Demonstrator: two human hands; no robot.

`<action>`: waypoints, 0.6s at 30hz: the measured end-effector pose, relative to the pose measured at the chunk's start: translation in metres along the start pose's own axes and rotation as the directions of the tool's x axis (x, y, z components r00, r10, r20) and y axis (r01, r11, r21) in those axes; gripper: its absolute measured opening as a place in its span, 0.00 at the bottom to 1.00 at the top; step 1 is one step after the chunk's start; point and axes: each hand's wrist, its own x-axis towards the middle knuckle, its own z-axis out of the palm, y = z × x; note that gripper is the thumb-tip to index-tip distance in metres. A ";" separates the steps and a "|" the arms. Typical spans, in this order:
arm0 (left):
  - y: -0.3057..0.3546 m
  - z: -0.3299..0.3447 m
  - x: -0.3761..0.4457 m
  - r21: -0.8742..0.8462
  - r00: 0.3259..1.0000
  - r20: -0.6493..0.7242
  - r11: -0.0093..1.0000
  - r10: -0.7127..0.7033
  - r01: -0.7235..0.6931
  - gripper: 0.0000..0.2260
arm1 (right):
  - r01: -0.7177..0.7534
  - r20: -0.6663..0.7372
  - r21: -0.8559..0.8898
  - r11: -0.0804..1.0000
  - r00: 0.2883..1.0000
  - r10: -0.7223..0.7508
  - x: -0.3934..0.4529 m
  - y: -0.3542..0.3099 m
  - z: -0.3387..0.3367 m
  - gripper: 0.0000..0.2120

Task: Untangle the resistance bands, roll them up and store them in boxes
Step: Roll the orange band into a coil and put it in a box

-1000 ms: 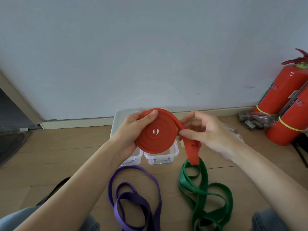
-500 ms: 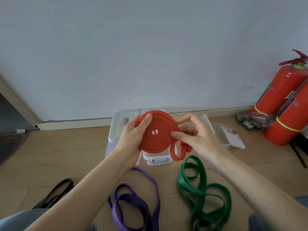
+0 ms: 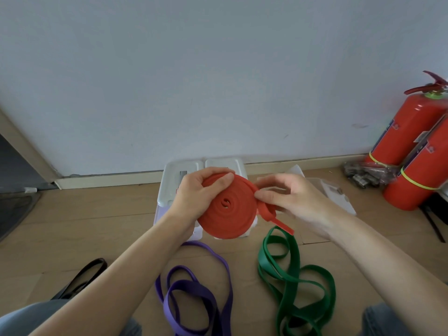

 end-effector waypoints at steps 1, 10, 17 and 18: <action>-0.003 0.001 0.000 -0.014 1.000 -0.010 1.000 -0.025 0.025 0.03 | -0.036 0.034 0.027 0.999 0.999 0.035 0.000 0.002 0.000 0.08; -0.027 0.004 -0.003 -0.128 0.975 -0.145 0.980 -0.170 0.152 0.01 | -0.169 0.135 0.034 0.985 0.977 0.163 0.004 0.018 0.005 0.11; -0.063 0.032 -0.008 -0.144 0.908 -0.369 0.977 -0.199 0.155 0.04 | -0.227 -0.072 0.190 0.955 0.967 0.244 0.008 0.044 0.018 0.04; -0.065 0.037 -0.008 -0.128 0.900 -0.398 0.982 -0.178 0.137 0.04 | -0.223 -0.089 0.215 0.951 0.965 0.246 0.008 0.047 0.018 0.03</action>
